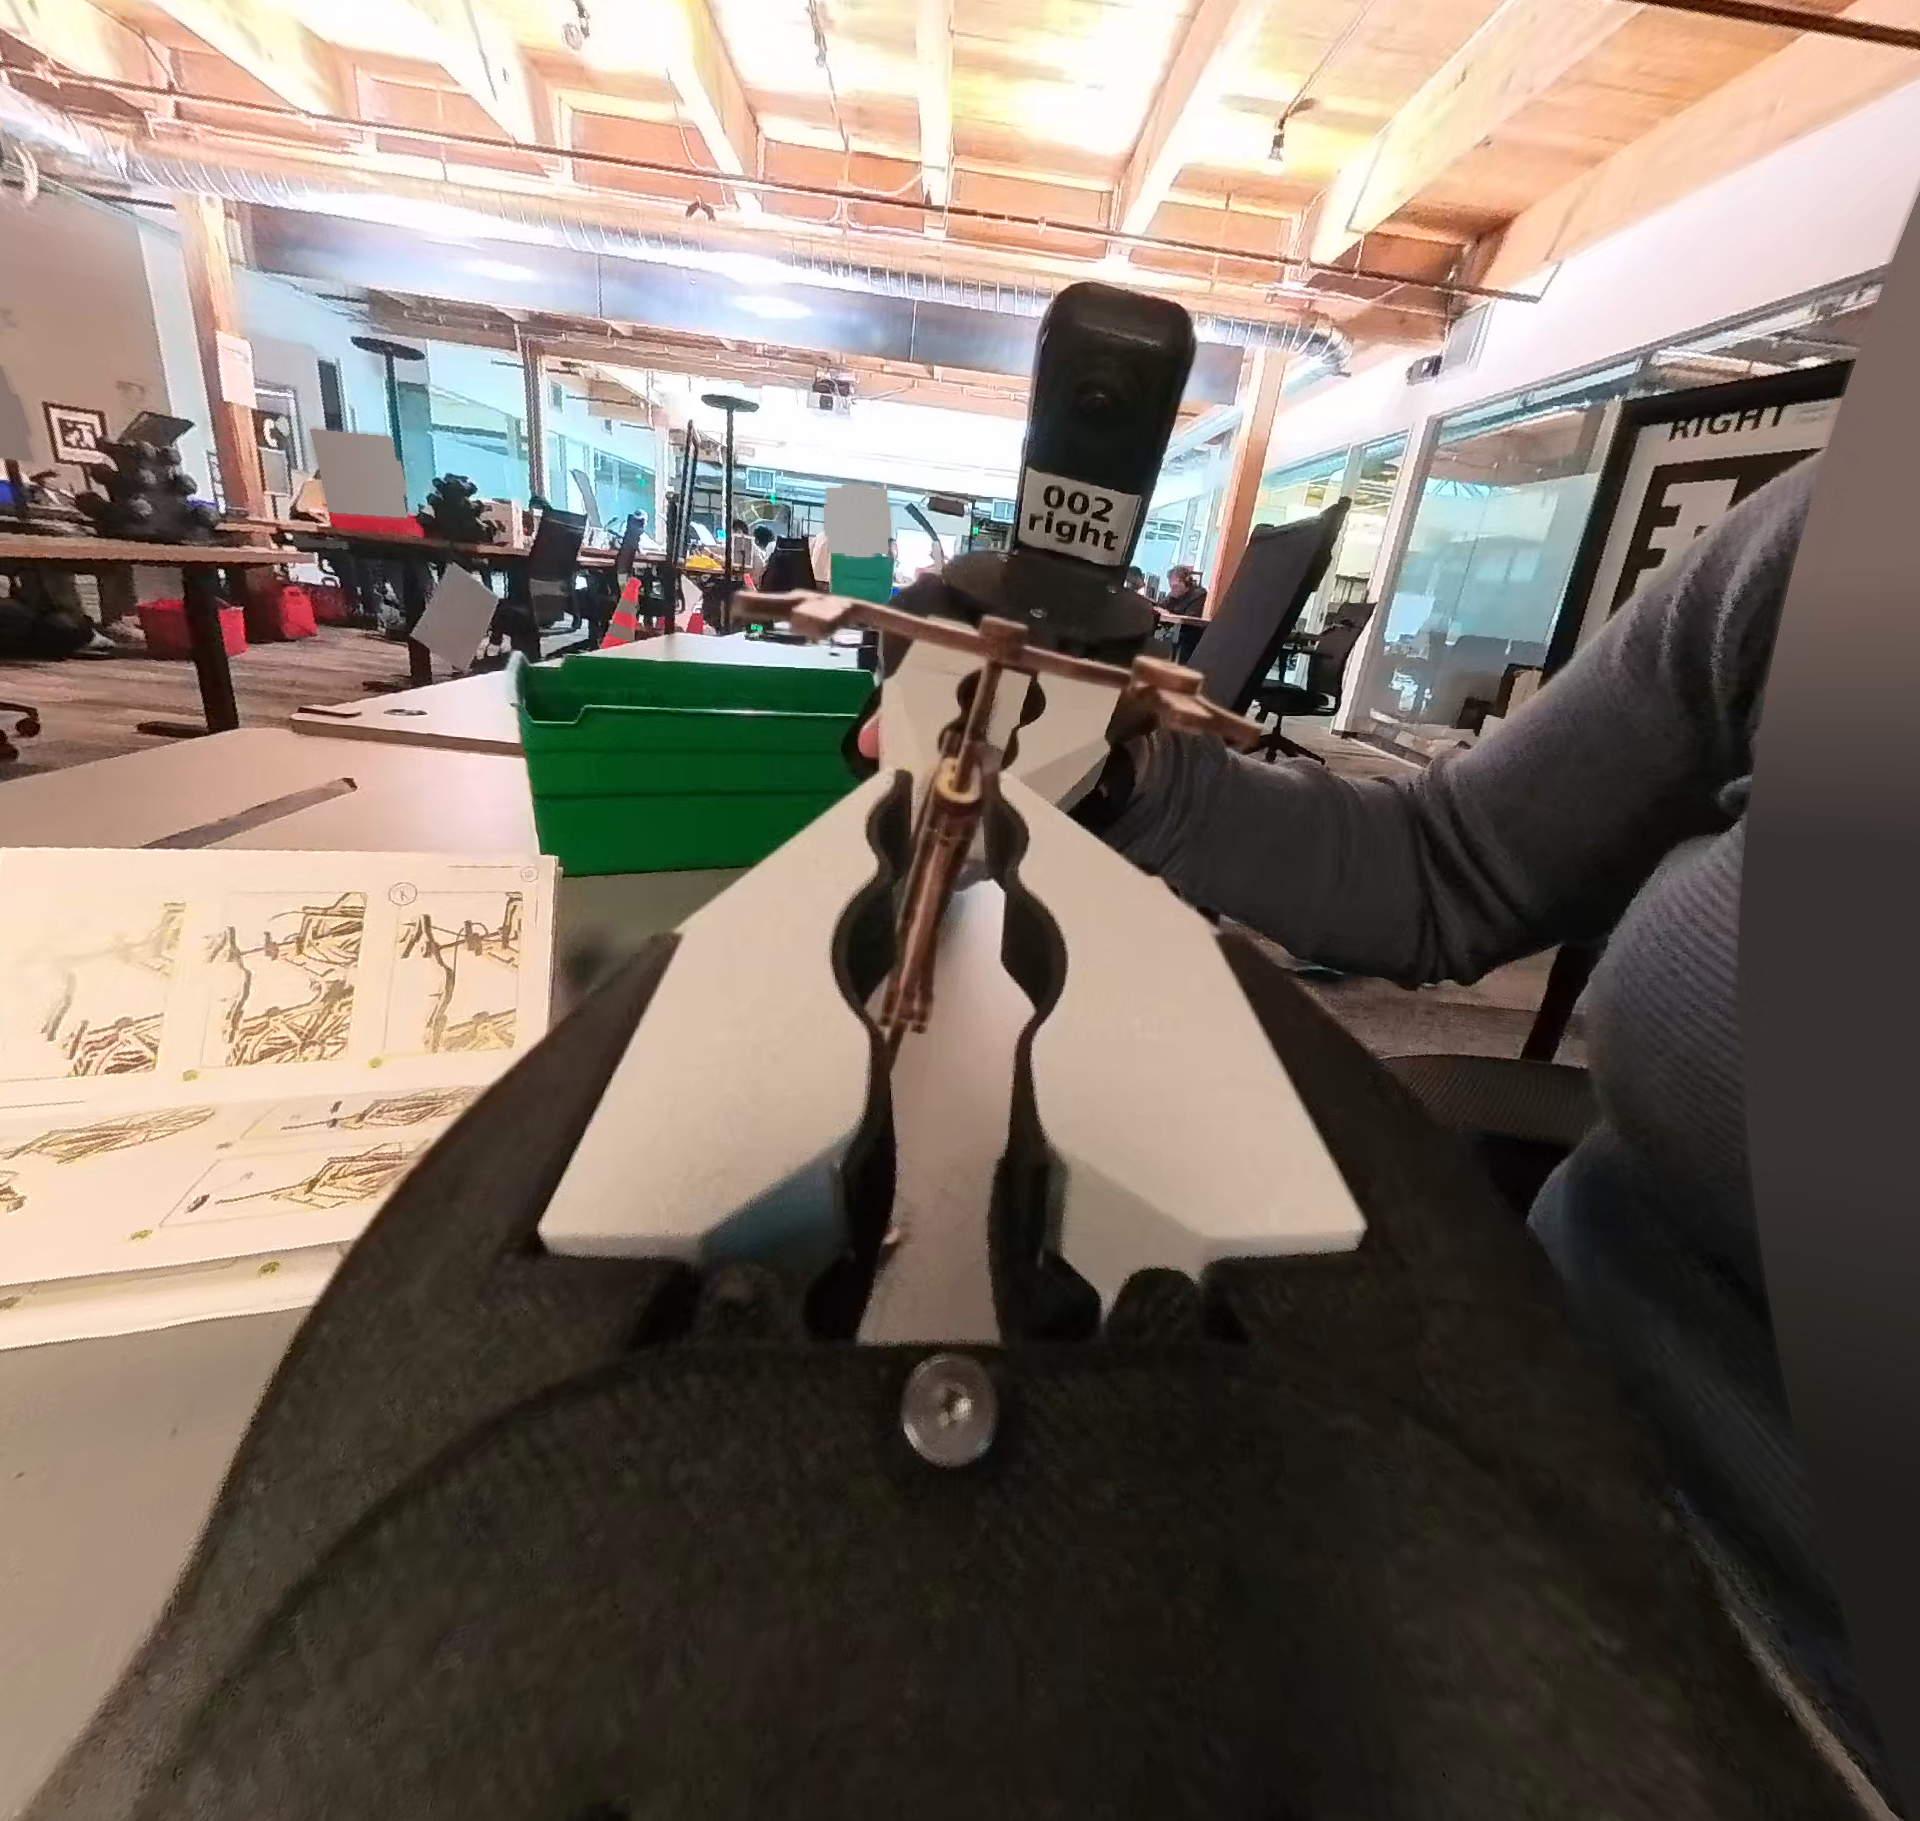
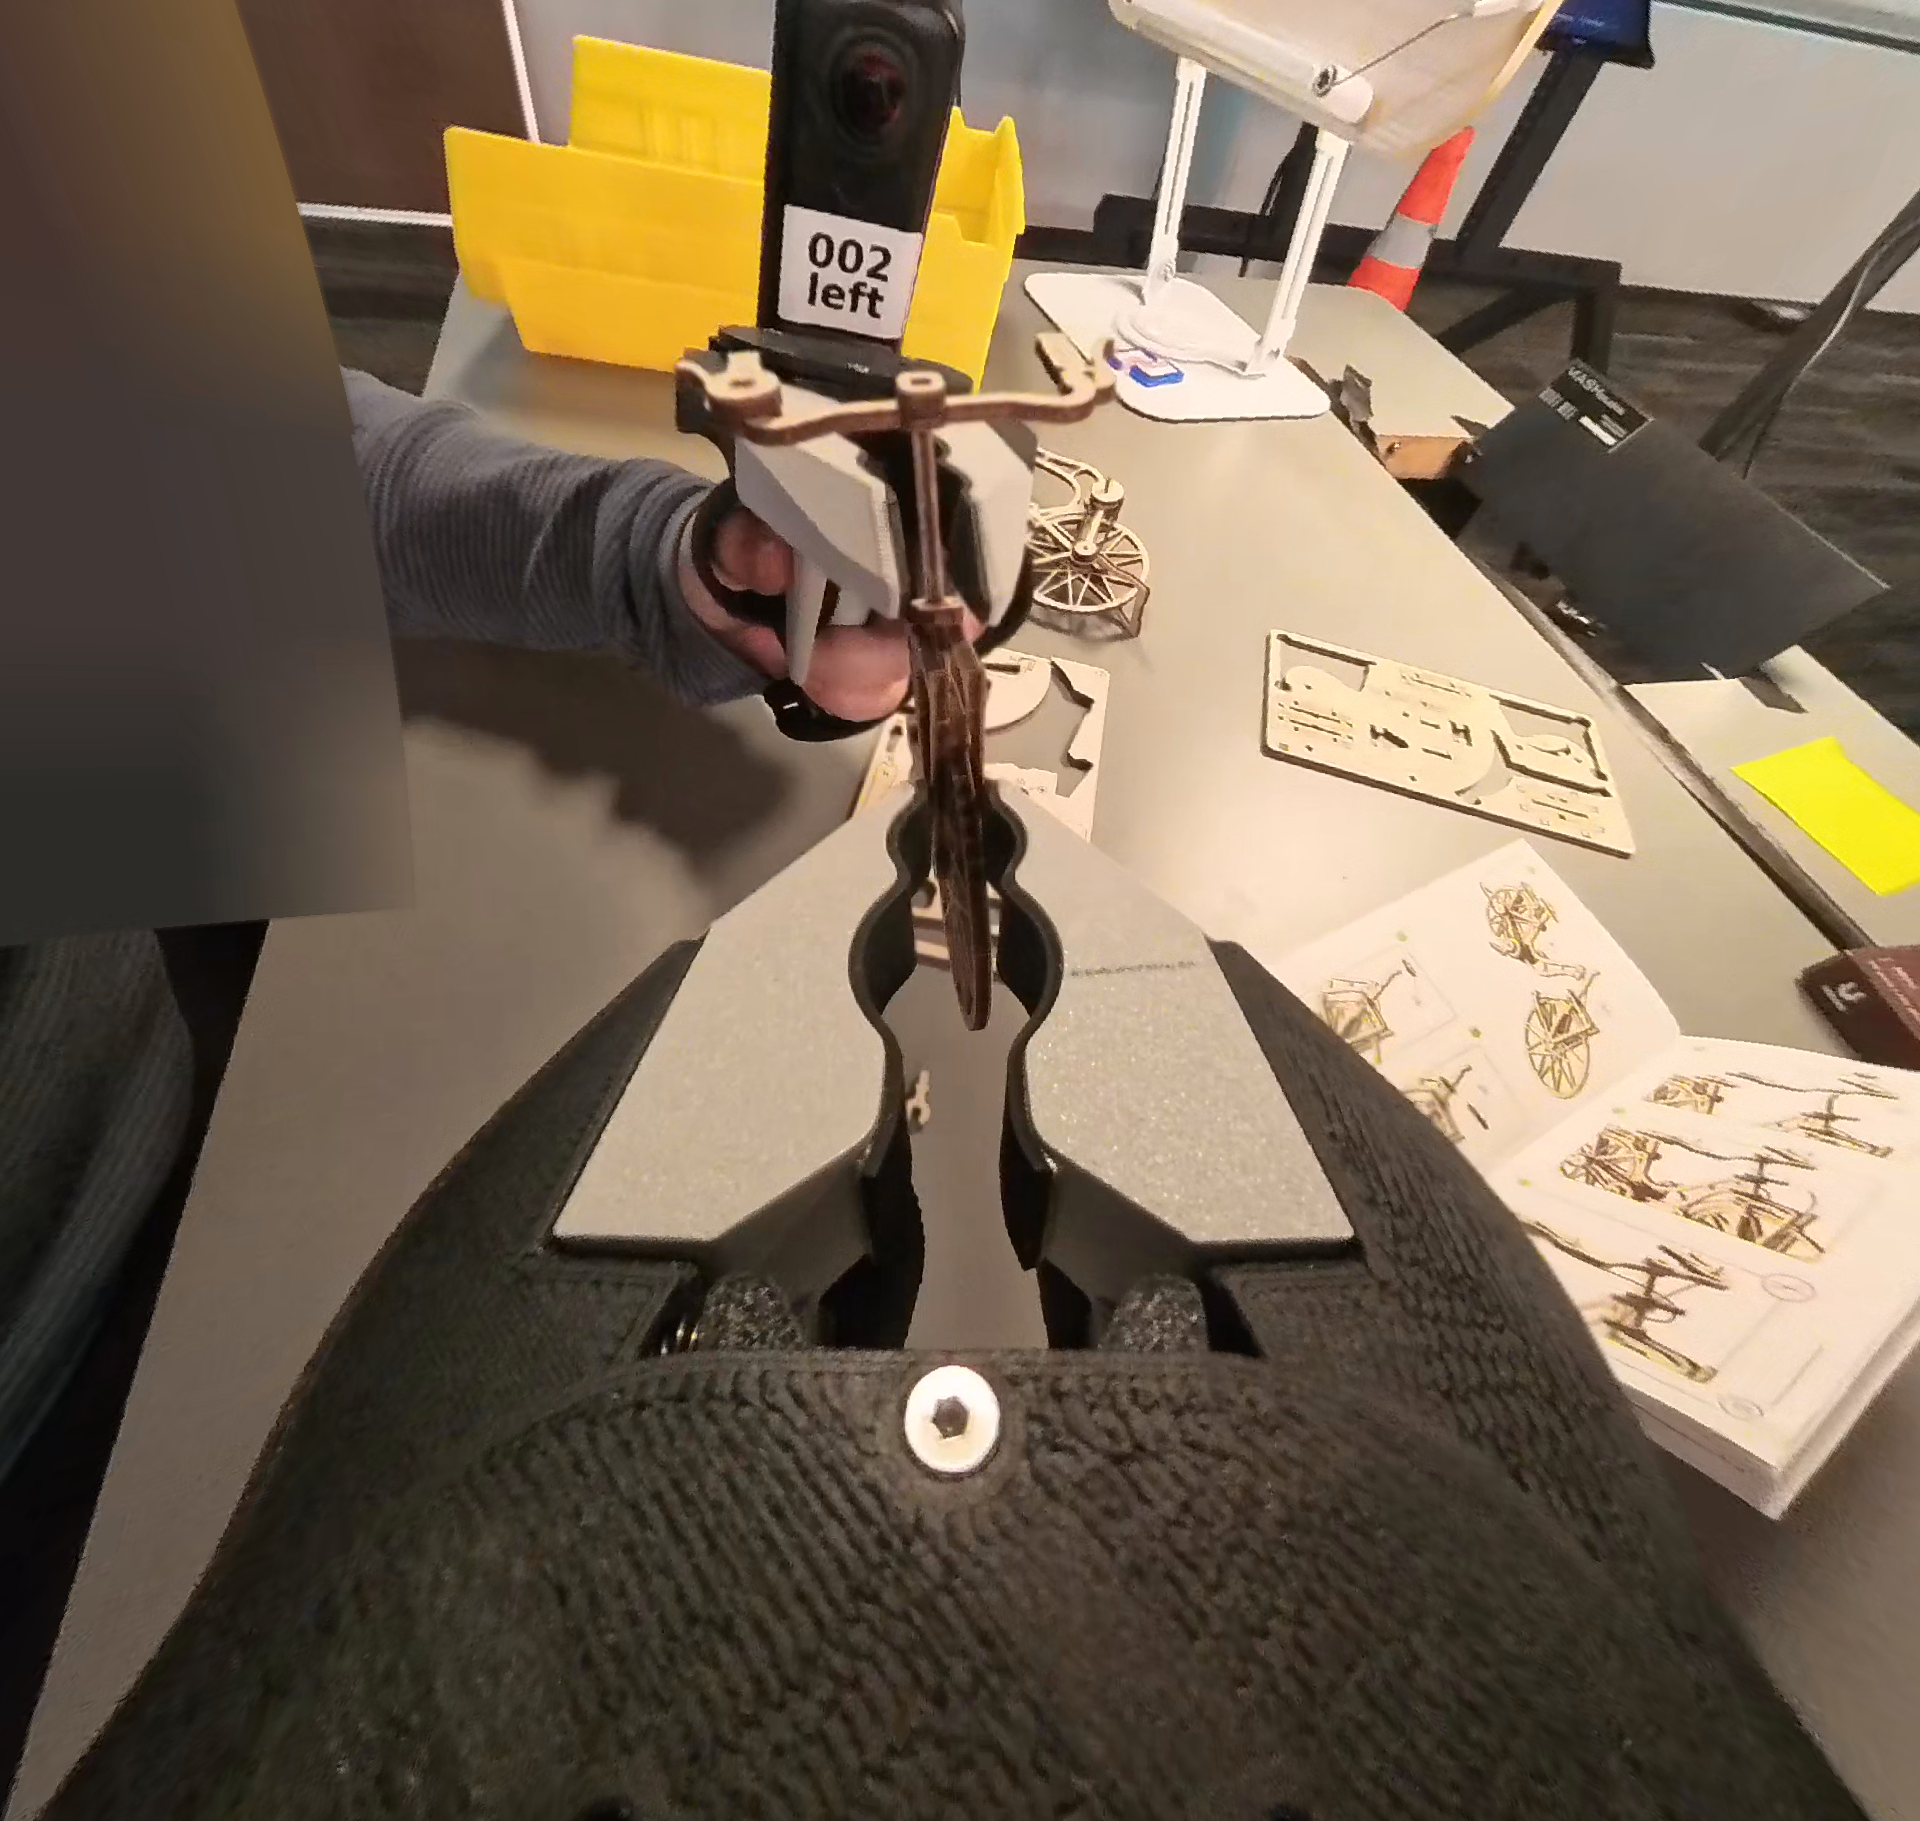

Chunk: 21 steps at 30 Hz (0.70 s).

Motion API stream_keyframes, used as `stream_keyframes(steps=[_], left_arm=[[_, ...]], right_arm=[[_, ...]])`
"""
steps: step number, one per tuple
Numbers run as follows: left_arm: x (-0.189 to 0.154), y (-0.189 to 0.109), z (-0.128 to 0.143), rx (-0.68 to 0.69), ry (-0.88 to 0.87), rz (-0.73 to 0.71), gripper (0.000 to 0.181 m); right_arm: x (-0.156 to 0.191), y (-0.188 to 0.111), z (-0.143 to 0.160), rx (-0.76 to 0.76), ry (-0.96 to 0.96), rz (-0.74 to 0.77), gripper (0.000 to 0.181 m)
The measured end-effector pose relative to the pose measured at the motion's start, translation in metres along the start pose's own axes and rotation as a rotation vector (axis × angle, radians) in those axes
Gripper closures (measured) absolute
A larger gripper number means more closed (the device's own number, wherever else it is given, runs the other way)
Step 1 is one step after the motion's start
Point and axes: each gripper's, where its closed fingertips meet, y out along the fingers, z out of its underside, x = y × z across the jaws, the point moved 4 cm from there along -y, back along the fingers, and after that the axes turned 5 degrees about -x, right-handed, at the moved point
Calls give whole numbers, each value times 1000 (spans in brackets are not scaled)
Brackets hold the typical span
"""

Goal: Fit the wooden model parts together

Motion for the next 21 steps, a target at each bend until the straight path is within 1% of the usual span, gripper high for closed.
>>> stream_keyframes(steps=[8, 10, 11, 12, 14, 16, 18, 21], left_arm=[[0, 1, -1, 16, -14, 6, 174], [4, -1, -2, 35, -26, -21, 174], [8, -3, -4, 29, -18, -54, 174], [12, -7, -6, 22, -9, -93, 174], [19, -15, -11, 11, 2, -159, 174], [25, -24, -14, -3, 8, -211, 174], [30, -32, -18, -20, 25, -262, 174], [36, -42, -25, -51, 48, -308, 174]], right_arm=[[-1, 3, -1, -21, 20, -5, 174], [-8, -2, 3, -16, 55, 44, 163], [-15, -6, 13, 35, 90, 78, 162], [-19, -9, 26, 117, 132, 96, 163], [-13, -9, 55, 320, 225, 54, 165], [-6, -3, 75, 504, 290, 28, 170], [-4, 7, 83, 640, 305, 9, 173], [-2, 27, 88, 794, 296, -26, 173]])
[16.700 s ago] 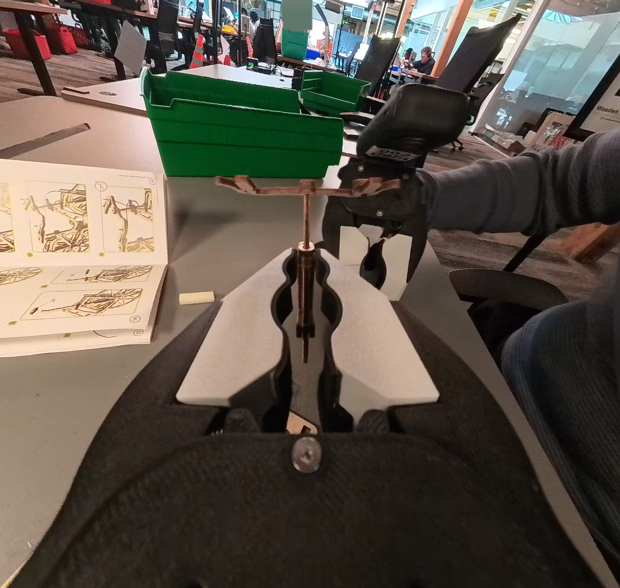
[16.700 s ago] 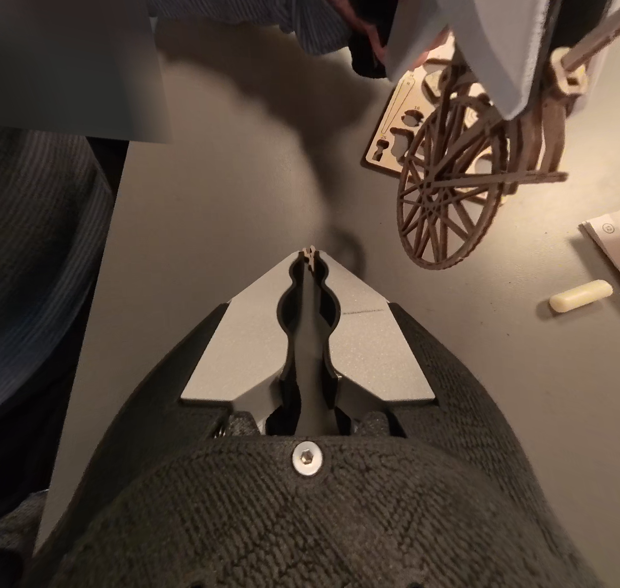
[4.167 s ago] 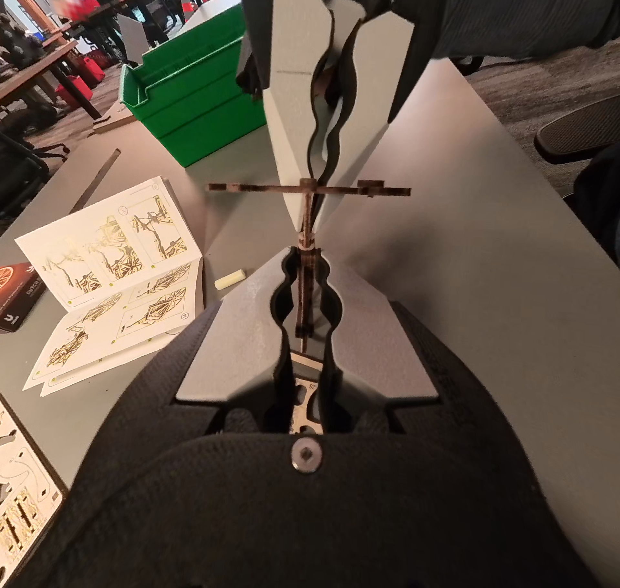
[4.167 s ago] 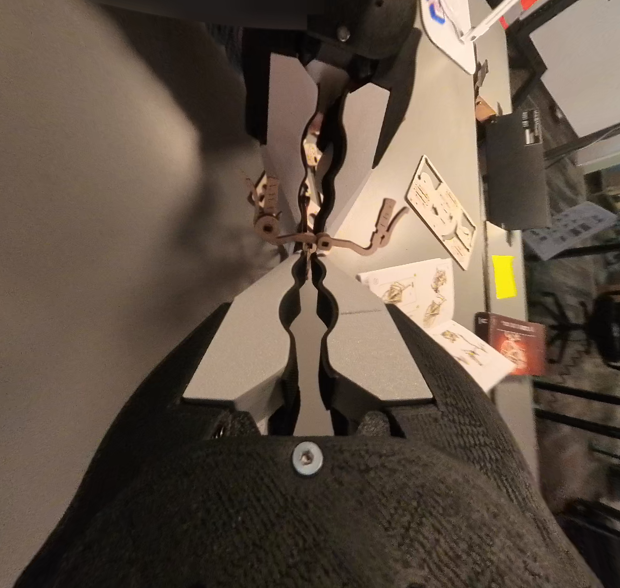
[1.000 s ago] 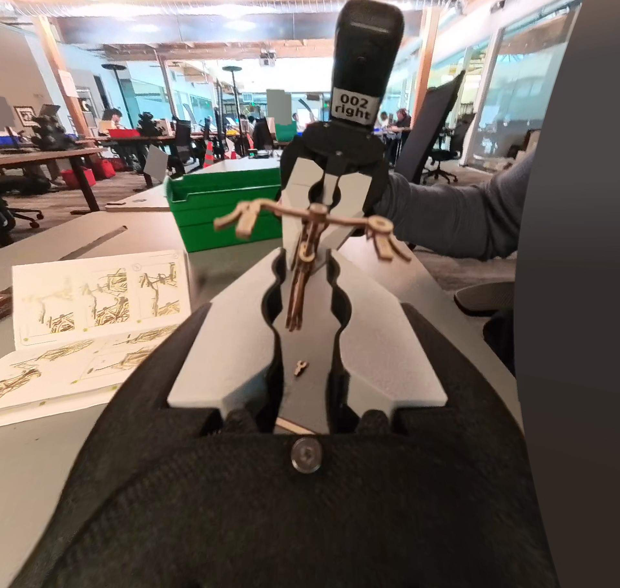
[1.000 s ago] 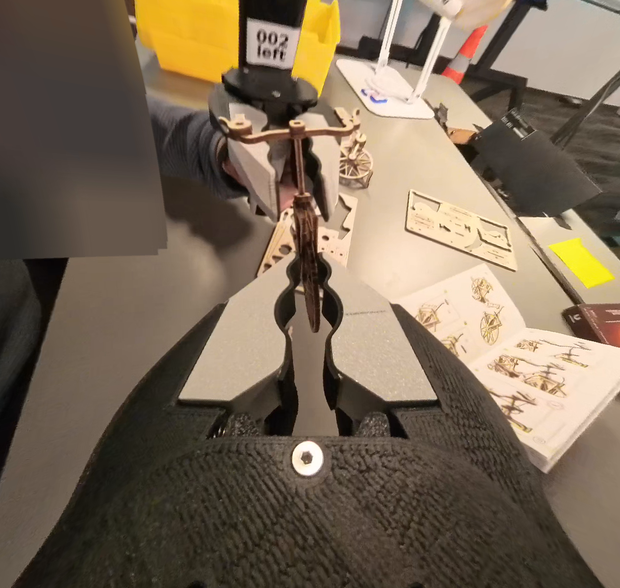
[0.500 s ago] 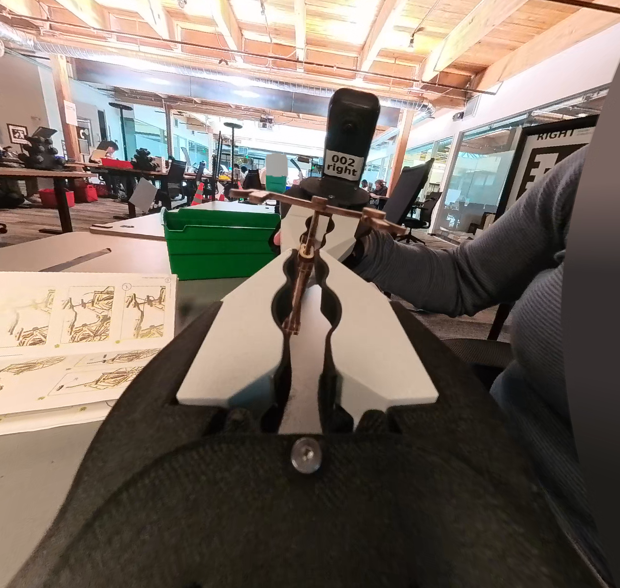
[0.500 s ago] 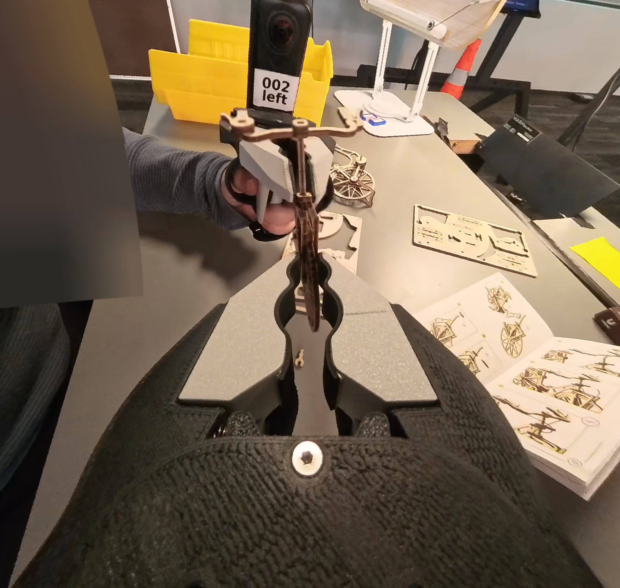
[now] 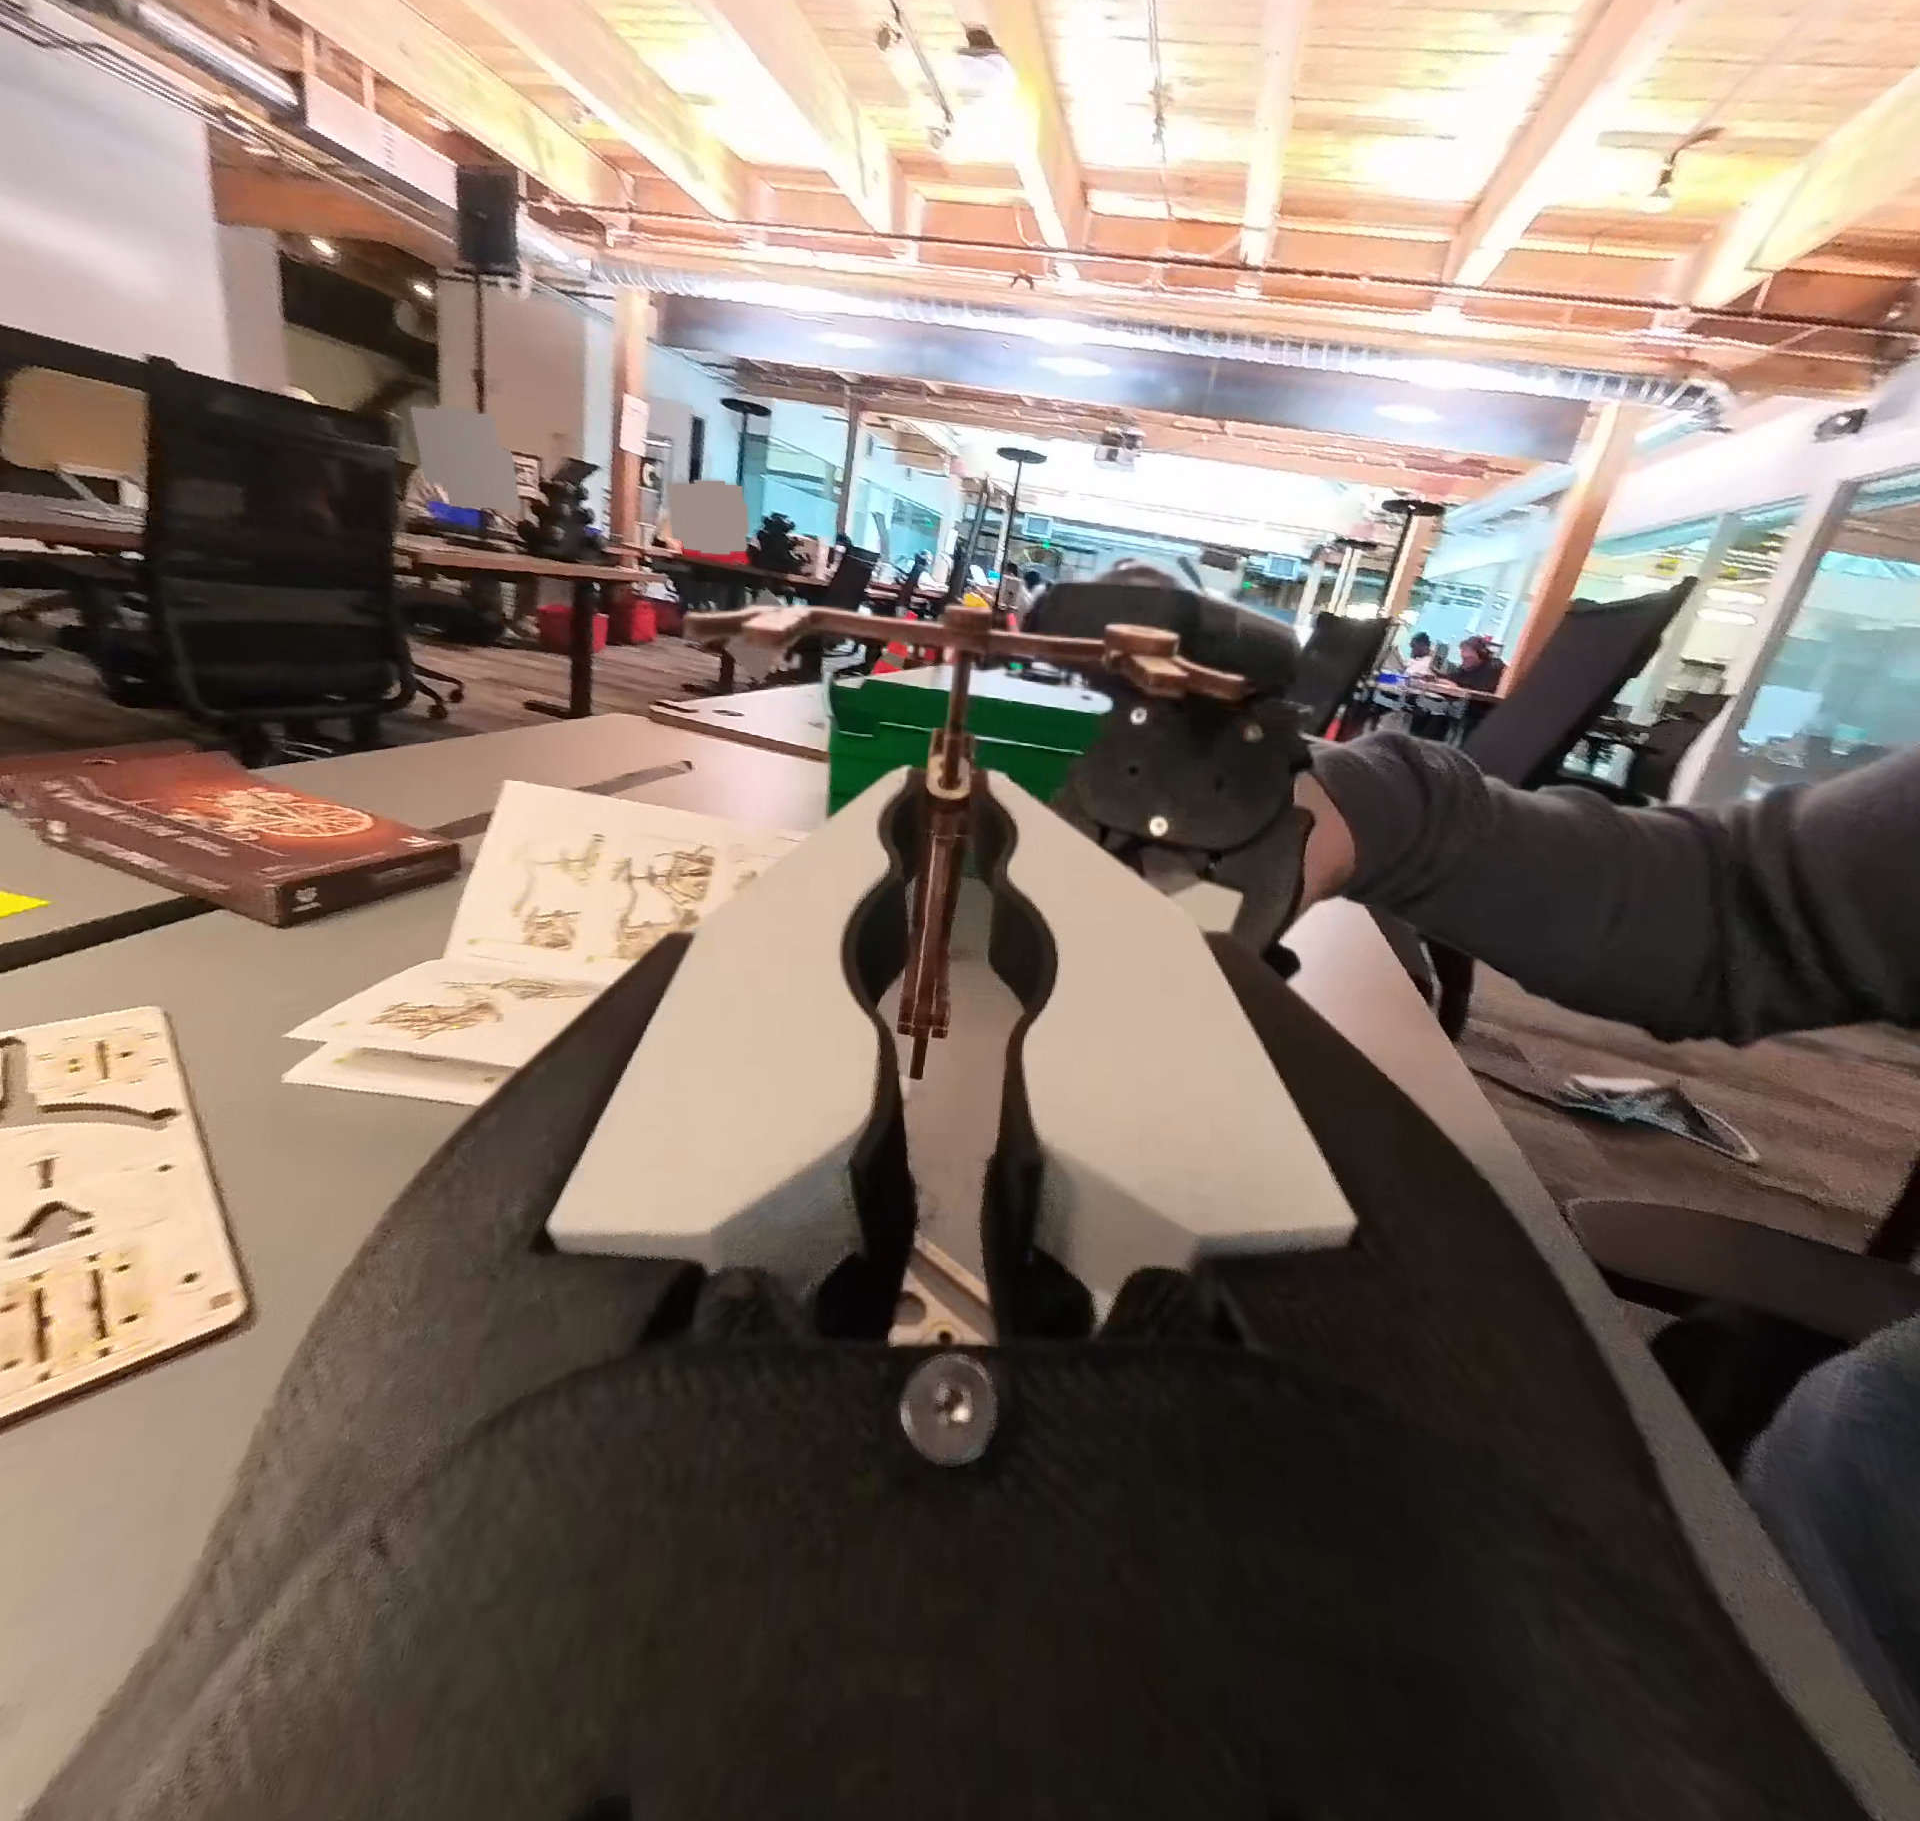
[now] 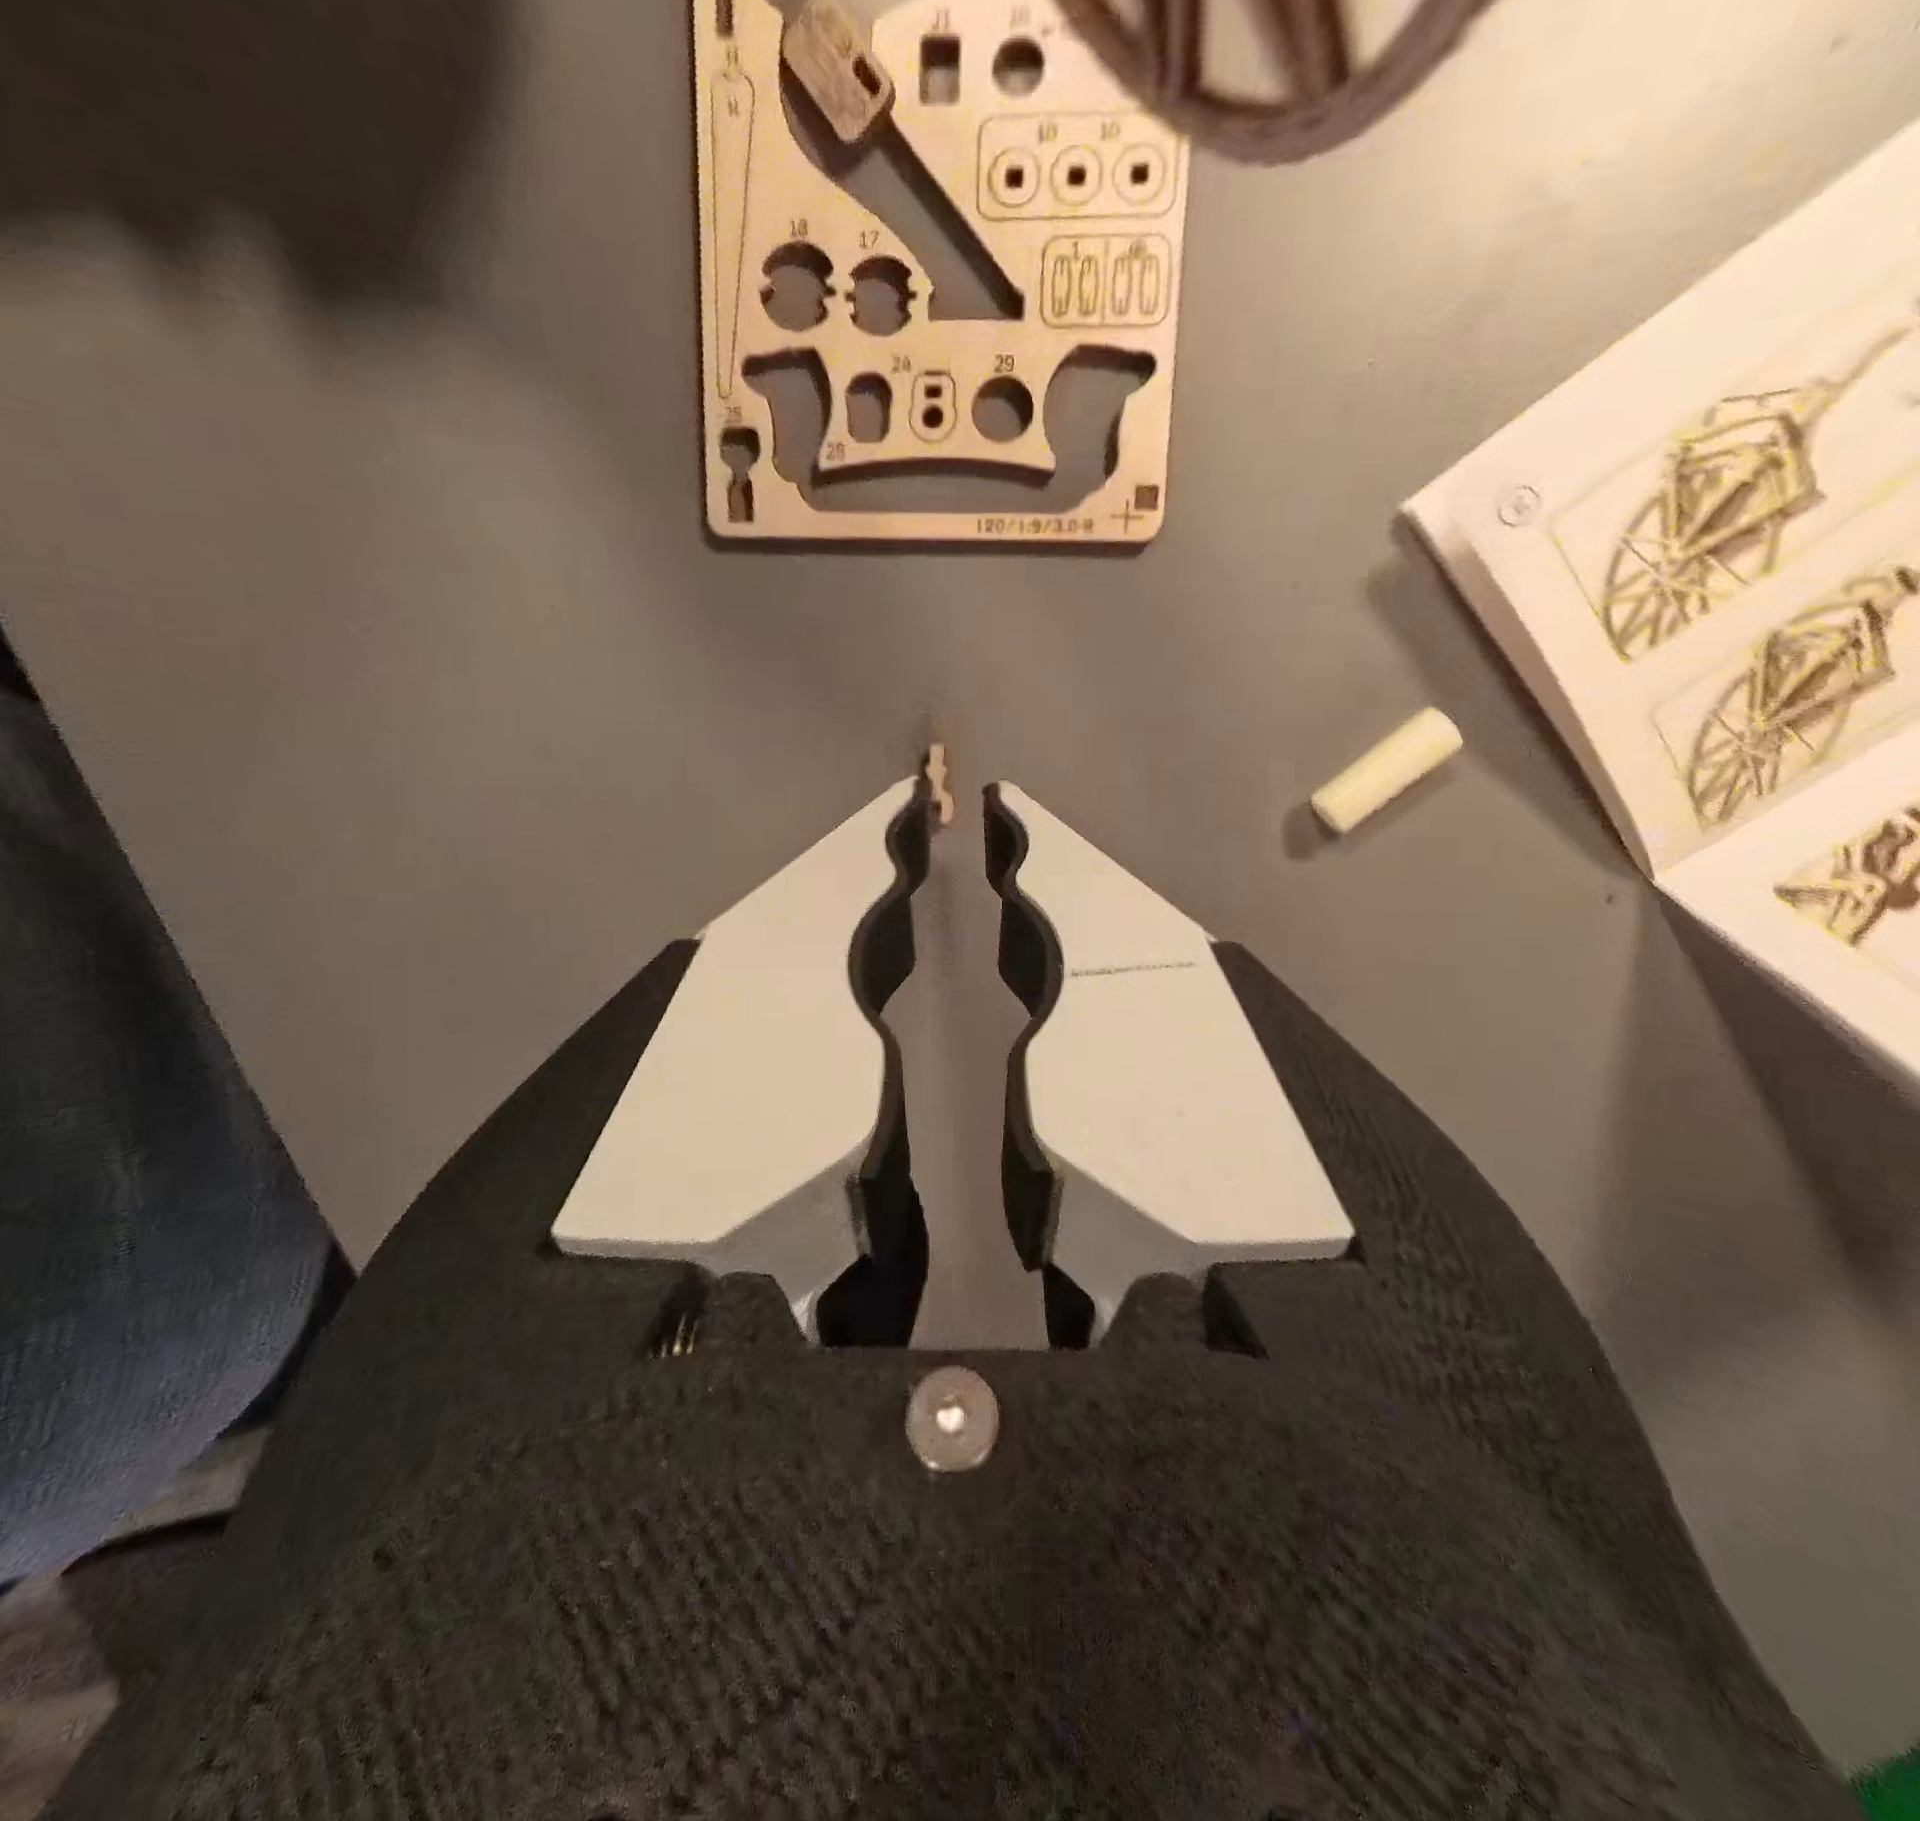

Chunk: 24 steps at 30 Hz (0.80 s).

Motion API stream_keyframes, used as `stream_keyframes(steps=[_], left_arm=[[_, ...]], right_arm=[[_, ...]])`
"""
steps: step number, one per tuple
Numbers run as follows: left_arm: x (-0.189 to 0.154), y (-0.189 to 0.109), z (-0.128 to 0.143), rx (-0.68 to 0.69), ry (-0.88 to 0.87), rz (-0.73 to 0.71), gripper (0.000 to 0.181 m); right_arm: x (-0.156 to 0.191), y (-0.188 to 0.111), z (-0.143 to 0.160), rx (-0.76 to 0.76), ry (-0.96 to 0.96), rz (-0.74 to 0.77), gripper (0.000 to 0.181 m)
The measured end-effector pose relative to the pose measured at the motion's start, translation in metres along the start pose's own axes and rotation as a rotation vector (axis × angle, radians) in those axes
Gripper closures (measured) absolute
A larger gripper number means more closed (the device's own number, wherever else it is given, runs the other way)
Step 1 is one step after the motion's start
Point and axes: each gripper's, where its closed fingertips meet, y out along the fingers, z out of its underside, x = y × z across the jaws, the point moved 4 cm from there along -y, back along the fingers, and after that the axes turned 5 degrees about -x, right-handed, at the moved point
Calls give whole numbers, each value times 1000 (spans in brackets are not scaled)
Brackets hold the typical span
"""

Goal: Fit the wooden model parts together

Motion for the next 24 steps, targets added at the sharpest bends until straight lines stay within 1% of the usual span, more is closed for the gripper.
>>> stream_keyframes(steps=[4, 8, 11, 14, 16, 17, 18, 19, 20, 22, 23, 24], left_arm=[[7, -8, -7, -21, 32, -38, 174], [10, -13, -13, -37, 44, -55, 174], [11, -15, -16, -45, 46, -55, 174], [10, -14, -16, -42, 45, -54, 174], [8, -13, -16, -41, 46, -55, 174], [7, -13, -17, -48, 45, -54, 174], [4, -13, -21, -66, 41, -46, 174], [1, -13, -27, -94, 33, -39, 174], [-4, -13, -35, -139, 18, -27, 174], [-15, -12, -55, -252, -29, 13, 174], [-21, -9, -63, -301, -52, 38, 174], [-28, -4, -69, -341, -64, 67, 174]], right_arm=[[2, 14, -1, 174, -21, -12, 176], [2, 18, -2, 234, -34, 1, 176], [3, 18, -3, 253, -43, 10, 176], [3, 19, -3, 248, -58, 19, 180], [3, 17, -2, 215, -72, 15, 181], [3, 14, -3, 167, -71, 9, 181], [2, 5, -10, 72, -53, 1, 181], [2, -12, -25, -85, -28, -6, 181], [4, -36, -45, -294, -19, -14, 181], [19, -102, -86, -780, -50, -47, 181], [29, -135, -101, -1002, -69, -73, 181], [40, -161, -111, -1166, -100, -108, 181]])
